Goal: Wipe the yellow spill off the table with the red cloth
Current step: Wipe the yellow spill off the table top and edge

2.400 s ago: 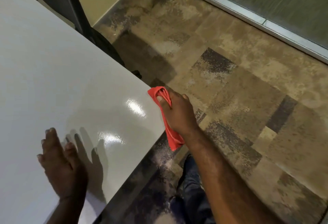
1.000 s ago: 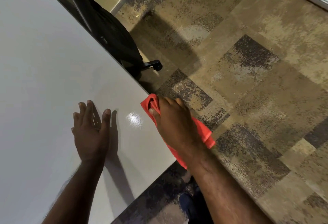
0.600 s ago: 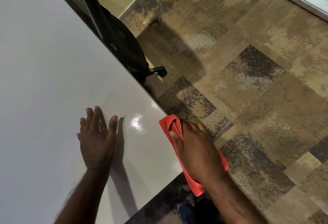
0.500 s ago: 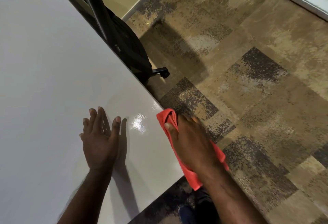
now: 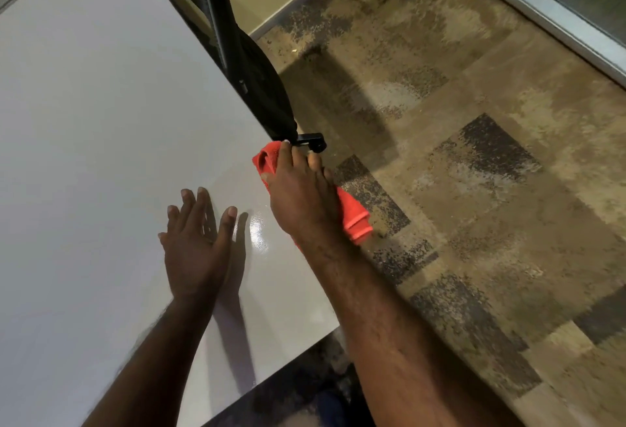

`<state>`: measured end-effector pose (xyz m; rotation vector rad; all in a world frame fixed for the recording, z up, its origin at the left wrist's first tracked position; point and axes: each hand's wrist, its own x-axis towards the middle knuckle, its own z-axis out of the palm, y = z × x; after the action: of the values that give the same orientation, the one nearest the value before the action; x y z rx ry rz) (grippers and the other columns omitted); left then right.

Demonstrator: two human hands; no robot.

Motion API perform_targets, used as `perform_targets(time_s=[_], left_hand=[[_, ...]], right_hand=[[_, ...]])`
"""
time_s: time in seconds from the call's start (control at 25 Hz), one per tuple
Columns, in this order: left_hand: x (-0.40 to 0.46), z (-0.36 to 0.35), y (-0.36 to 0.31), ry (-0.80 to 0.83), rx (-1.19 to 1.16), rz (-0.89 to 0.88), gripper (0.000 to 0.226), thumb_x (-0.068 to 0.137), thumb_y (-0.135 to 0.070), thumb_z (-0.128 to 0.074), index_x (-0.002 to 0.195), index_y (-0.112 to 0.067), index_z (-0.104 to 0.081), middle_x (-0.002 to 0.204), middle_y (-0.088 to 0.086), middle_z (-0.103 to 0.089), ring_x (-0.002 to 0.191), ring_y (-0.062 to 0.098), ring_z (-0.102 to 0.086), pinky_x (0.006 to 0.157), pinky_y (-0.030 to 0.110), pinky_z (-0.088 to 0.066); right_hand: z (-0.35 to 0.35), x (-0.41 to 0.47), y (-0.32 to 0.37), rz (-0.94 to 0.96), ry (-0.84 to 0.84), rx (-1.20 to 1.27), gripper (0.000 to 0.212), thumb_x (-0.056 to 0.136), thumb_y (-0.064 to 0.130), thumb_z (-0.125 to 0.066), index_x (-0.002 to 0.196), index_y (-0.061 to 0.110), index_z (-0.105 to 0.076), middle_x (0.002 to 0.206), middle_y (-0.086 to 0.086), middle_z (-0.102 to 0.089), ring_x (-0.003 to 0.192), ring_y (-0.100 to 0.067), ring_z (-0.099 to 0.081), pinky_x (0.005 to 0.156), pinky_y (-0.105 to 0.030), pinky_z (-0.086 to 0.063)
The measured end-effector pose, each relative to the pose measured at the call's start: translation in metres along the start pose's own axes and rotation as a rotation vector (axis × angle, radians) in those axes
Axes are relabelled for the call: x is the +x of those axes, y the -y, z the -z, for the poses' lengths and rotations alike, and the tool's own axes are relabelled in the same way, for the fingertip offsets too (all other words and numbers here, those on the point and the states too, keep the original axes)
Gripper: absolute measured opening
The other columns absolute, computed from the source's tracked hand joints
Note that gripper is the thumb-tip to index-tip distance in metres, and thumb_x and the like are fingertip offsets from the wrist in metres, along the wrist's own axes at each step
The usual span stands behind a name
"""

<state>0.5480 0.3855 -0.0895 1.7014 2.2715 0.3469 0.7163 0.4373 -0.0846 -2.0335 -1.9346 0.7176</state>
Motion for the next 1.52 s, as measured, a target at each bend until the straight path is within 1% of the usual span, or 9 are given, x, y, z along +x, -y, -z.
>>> perform_targets(time_s=[0.16, 0.32, 0.6, 0.8, 1.0, 1.12, 1.28, 1.4, 1.52], left_hand=[[-0.001, 0.002, -0.002, 0.023, -0.03, 0.004, 0.081, 0.087, -0.073, -0.031, 0.153, -0.026, -0.034, 0.163, -0.001, -0.024, 0.152, 0.025, -0.013, 0.12, 0.059, -0.009], [-0.002, 0.007, -0.004, 0.046, -0.03, 0.005, 0.081, 0.087, -0.071, -0.032, 0.154, -0.025, -0.031, 0.164, -0.001, -0.021, 0.153, 0.026, -0.01, 0.121, 0.058, -0.007], [-0.001, 0.007, 0.001, 0.065, -0.026, -0.026, 0.081, 0.088, -0.07, -0.033, 0.154, -0.024, -0.03, 0.164, 0.001, -0.02, 0.153, 0.027, -0.01, 0.12, 0.06, -0.009], [0.003, 0.007, 0.006, 0.08, -0.03, -0.045, 0.075, 0.092, -0.067, -0.037, 0.154, -0.024, -0.031, 0.164, 0.001, -0.021, 0.153, 0.029, -0.01, 0.118, 0.059, -0.006], [0.004, 0.009, 0.007, 0.094, -0.002, -0.067, 0.076, 0.093, -0.067, -0.034, 0.154, -0.022, -0.03, 0.164, 0.003, -0.021, 0.152, 0.032, -0.011, 0.117, 0.061, -0.007], [0.005, 0.009, 0.008, 0.102, 0.012, -0.083, 0.074, 0.095, -0.065, -0.035, 0.153, -0.021, -0.029, 0.164, 0.003, -0.021, 0.152, 0.033, -0.012, 0.116, 0.063, -0.008], [0.005, 0.007, 0.01, 0.105, 0.046, -0.105, 0.076, 0.094, -0.066, -0.033, 0.154, -0.02, -0.027, 0.165, 0.004, -0.019, 0.151, 0.035, -0.012, 0.115, 0.063, -0.01], [0.005, 0.006, 0.012, 0.105, 0.056, -0.119, 0.08, 0.091, -0.07, -0.03, 0.154, -0.02, -0.027, 0.165, 0.004, -0.02, 0.151, 0.036, -0.013, 0.115, 0.064, -0.011], [0.006, 0.005, 0.014, 0.103, 0.062, -0.131, 0.08, 0.091, -0.07, -0.03, 0.153, -0.02, -0.029, 0.164, 0.004, -0.022, 0.15, 0.037, -0.014, 0.115, 0.066, -0.013]], right_hand=[[-0.003, -0.029, -0.015, -0.028, 0.017, -0.009, 0.068, 0.099, 0.048, -0.043, 0.151, 0.008, -0.023, 0.153, -0.011, -0.039, 0.132, -0.03, -0.043, 0.1, -0.042, -0.042], [-0.002, -0.065, -0.031, -0.049, 0.018, -0.04, 0.067, 0.1, 0.05, -0.036, 0.151, 0.008, -0.024, 0.151, -0.01, -0.043, 0.13, -0.028, -0.047, 0.098, -0.041, -0.045], [-0.002, -0.113, -0.048, -0.169, 0.003, -0.004, 0.06, 0.099, 0.052, -0.026, 0.148, 0.017, -0.027, 0.149, -0.002, -0.045, 0.13, -0.025, -0.045, 0.098, -0.047, -0.045], [-0.01, -0.135, -0.045, -0.308, -0.122, 0.046, 0.057, 0.099, 0.048, -0.036, 0.146, 0.016, -0.037, 0.144, -0.003, -0.052, 0.126, -0.026, -0.048, 0.095, -0.048, -0.043], [-0.028, -0.154, -0.029, -0.496, -0.321, 0.165, 0.054, 0.098, 0.037, -0.046, 0.146, 0.015, -0.039, 0.149, -0.004, -0.045, 0.13, -0.03, -0.041, 0.099, -0.055, -0.039], [-0.038, -0.165, -0.019, -0.557, -0.476, 0.33, 0.053, 0.098, 0.032, -0.049, 0.145, 0.01, -0.04, 0.148, -0.01, -0.044, 0.131, -0.034, -0.038, 0.107, -0.049, -0.032], [-0.048, -0.169, -0.007, -0.659, -0.603, 0.503, 0.055, 0.098, 0.024, -0.052, 0.147, 0.005, -0.035, 0.151, -0.016, -0.035, 0.135, -0.036, -0.029, 0.11, -0.047, -0.027], [-0.057, -0.172, 0.006, -0.747, -0.701, 0.562, 0.057, 0.099, 0.02, -0.05, 0.149, 0.002, -0.03, 0.153, -0.02, -0.032, 0.131, -0.041, -0.033, 0.11, -0.047, -0.027], [-0.066, -0.177, 0.018, -0.807, -0.704, 0.62, 0.061, 0.1, 0.023, -0.045, 0.152, 0.002, -0.02, 0.155, -0.021, -0.026, 0.13, -0.042, -0.033, 0.109, -0.049, -0.027]])
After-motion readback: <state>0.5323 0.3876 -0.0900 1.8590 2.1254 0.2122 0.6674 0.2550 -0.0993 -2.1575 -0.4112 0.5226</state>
